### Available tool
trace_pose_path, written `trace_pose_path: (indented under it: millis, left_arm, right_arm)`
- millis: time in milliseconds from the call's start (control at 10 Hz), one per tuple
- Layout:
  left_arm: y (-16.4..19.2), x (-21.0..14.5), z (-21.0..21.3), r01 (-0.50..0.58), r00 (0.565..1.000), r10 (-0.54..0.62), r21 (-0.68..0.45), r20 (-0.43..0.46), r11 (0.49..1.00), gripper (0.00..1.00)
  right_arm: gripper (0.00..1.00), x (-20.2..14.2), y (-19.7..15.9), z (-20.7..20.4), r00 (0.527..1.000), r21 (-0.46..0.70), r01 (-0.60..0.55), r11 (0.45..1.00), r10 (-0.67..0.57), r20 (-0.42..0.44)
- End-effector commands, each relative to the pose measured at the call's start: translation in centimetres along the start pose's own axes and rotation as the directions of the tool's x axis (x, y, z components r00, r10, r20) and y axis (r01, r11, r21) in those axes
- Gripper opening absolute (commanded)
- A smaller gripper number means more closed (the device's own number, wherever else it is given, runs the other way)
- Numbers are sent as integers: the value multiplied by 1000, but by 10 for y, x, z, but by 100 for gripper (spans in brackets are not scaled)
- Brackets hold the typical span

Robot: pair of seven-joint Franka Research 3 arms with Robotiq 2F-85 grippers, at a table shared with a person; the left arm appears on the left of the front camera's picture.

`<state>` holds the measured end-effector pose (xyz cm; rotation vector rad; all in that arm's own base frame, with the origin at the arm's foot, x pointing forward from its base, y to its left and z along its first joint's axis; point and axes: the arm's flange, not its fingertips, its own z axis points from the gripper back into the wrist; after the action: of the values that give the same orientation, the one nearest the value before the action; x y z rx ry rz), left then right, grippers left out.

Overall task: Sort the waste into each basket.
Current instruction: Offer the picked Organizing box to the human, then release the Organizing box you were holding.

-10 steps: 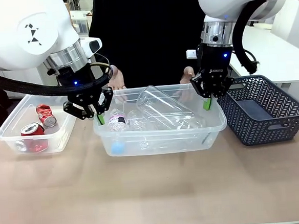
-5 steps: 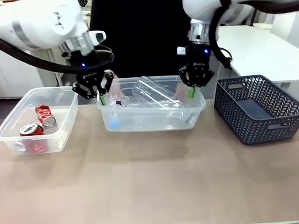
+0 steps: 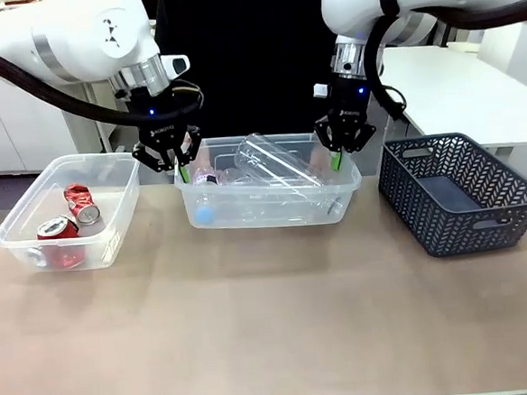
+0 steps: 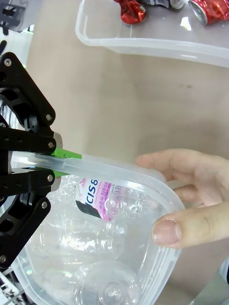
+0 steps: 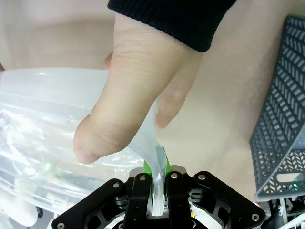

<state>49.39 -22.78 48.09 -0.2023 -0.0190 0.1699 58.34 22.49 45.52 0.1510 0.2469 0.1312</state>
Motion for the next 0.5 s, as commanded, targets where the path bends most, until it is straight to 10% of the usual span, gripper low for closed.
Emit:
trace_pose_path:
  millis: [0,400]
  left_arm:
    - [3,-5,-1,-4,1000,4,-3,12,1000,5]
    - [3,-5,-1,-4,1000,4,-3,12,1000,5]
  right_arm:
    - [5,-9,4,1,1000,4,-16,1000,16,4]
    - [5,-9,4,1,1000,4,-16,1000,16,4]
